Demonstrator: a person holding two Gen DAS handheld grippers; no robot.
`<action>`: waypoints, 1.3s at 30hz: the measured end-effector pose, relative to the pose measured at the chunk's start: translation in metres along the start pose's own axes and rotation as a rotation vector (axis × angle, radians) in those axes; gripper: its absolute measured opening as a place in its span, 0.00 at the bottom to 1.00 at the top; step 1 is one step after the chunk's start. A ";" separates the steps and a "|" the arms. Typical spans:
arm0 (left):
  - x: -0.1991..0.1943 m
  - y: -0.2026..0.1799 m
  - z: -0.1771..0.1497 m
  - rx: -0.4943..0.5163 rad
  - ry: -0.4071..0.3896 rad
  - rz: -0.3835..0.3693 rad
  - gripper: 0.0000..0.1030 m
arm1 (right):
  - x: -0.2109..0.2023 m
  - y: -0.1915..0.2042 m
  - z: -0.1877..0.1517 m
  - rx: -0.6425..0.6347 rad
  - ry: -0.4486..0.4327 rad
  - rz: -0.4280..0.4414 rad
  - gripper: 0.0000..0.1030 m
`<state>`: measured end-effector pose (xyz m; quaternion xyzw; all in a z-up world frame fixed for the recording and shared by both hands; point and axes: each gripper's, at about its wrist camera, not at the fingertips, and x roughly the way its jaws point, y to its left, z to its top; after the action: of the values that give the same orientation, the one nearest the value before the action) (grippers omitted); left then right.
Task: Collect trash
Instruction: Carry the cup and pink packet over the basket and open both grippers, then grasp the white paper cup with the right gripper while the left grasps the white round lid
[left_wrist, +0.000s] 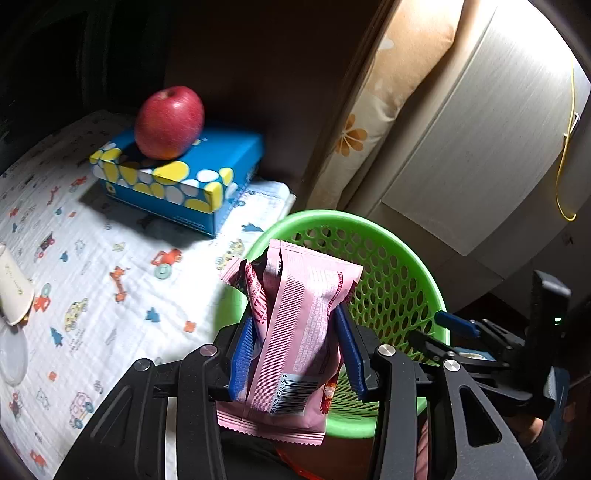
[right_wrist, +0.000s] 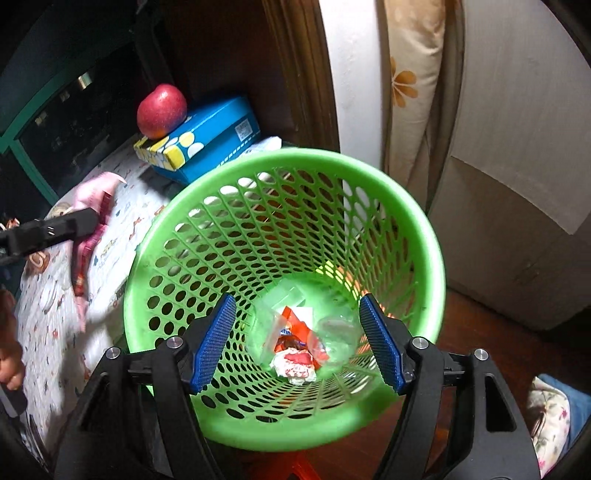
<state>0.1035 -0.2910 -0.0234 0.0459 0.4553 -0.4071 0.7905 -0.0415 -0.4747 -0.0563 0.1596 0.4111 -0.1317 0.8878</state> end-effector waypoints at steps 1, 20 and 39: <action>0.005 -0.004 0.000 0.004 0.009 -0.006 0.40 | -0.005 -0.002 0.000 0.005 -0.012 0.000 0.68; 0.047 -0.036 -0.009 0.002 0.084 -0.100 0.65 | -0.045 -0.016 -0.005 0.068 -0.109 0.019 0.74; -0.038 0.075 -0.041 -0.158 -0.041 0.165 0.71 | -0.027 0.052 0.013 -0.057 -0.088 0.129 0.76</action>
<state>0.1173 -0.2001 -0.0408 0.0122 0.4642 -0.3044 0.8317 -0.0306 -0.4296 -0.0179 0.1542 0.3644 -0.0695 0.9158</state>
